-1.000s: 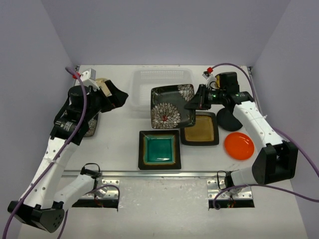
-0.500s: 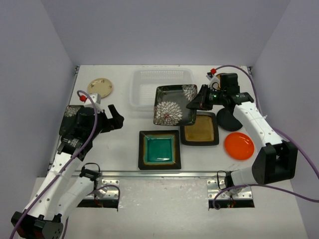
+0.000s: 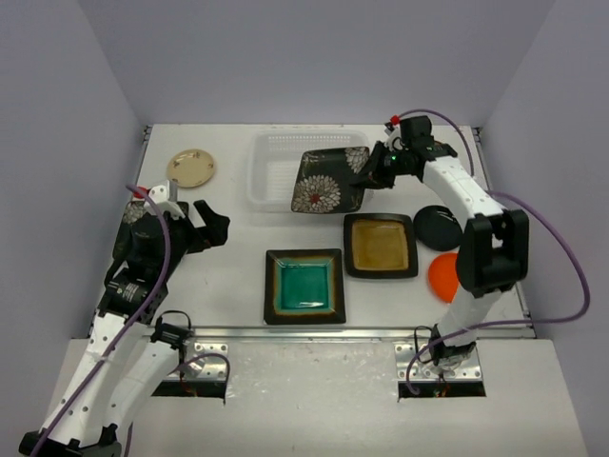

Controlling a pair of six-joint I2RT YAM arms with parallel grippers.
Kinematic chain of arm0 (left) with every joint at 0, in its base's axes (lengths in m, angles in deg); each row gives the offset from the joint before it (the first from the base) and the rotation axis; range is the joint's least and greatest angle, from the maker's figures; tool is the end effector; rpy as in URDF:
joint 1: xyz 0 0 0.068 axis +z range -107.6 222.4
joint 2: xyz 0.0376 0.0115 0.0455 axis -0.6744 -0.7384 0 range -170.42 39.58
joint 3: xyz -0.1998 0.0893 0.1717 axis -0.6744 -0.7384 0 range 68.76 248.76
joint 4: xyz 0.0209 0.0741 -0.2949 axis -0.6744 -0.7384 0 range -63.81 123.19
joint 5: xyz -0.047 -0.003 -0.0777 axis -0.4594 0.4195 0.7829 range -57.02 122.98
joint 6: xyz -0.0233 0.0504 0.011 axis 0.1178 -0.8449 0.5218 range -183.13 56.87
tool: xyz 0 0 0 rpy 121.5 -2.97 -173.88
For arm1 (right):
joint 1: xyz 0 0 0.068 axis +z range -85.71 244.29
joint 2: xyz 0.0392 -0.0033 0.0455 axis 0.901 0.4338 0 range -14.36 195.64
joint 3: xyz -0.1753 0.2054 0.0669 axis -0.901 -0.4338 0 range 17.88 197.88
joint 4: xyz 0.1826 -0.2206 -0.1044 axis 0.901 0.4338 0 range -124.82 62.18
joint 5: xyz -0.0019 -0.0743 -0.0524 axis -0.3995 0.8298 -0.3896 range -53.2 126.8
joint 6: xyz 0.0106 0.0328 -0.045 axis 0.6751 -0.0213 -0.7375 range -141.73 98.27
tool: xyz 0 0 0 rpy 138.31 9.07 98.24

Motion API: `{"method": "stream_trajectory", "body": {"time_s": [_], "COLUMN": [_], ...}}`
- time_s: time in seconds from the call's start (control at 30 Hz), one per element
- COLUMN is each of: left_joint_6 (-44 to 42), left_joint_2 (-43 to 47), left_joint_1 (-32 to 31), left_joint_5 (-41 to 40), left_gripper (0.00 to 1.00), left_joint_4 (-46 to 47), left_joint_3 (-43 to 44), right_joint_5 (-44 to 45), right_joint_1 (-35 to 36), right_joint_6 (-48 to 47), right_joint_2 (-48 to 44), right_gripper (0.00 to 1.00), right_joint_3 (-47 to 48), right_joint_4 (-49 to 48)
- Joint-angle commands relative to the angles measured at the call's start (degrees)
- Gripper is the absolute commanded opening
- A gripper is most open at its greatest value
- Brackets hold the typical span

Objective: Place the plates into the plastic bin on the countertop

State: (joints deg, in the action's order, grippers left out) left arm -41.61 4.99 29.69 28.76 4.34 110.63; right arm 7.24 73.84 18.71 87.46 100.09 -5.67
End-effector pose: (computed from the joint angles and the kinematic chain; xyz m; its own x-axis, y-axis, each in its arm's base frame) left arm 0.1805 -0.0379 0.3212 -0.3897 -0.2870 -0.8751 0.0105 0.9487 -0.3159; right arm 0.4314 0.0924 0.2546 -0.8661 0.4264 -0.2609 0.1272 0.6927 0.7100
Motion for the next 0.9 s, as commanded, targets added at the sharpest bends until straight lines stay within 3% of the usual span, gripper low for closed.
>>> {"method": "stream_trajectory", "body": {"time_s": [0.0,0.33,0.43,0.7,0.8,0.87], "left_joint_6": [0.06,-0.78,-0.89,-0.96,-1.05,-1.05], "left_joint_2": [-1.31,-1.79,-1.43,-1.28,-1.2,-1.18], "left_joint_1": [0.23,0.23,0.23,0.23,0.23,0.23], "left_joint_5": [0.94,3.86,3.87,3.88,3.89,3.87], "left_gripper": [1.0,1.0,1.0,1.0,1.0,1.0], "left_joint_4": [2.7,3.54,3.79,3.88,3.97,3.97], "left_joint_3": [-0.36,-0.56,-0.73,-0.81,-0.73,-0.82], "right_joint_5": [-2.69,-2.65,-4.13,-4.32,-1.62,-1.37], "right_joint_1": [0.45,1.72,2.39,3.55,3.64,3.72], "right_joint_6": [-0.02,-4.42,-5.18,-6.37,-4.98,-4.76], "right_joint_2": [8.19,33.73,37.33,35.64,34.87,35.48], "right_gripper": [0.0,0.0,0.0,0.0,0.23,0.29], "right_joint_3": [14.48,47.99,48.75,42.78,40.67,40.99], "right_joint_4": [-3.52,7.4,7.11,4.46,3.32,3.68]}}
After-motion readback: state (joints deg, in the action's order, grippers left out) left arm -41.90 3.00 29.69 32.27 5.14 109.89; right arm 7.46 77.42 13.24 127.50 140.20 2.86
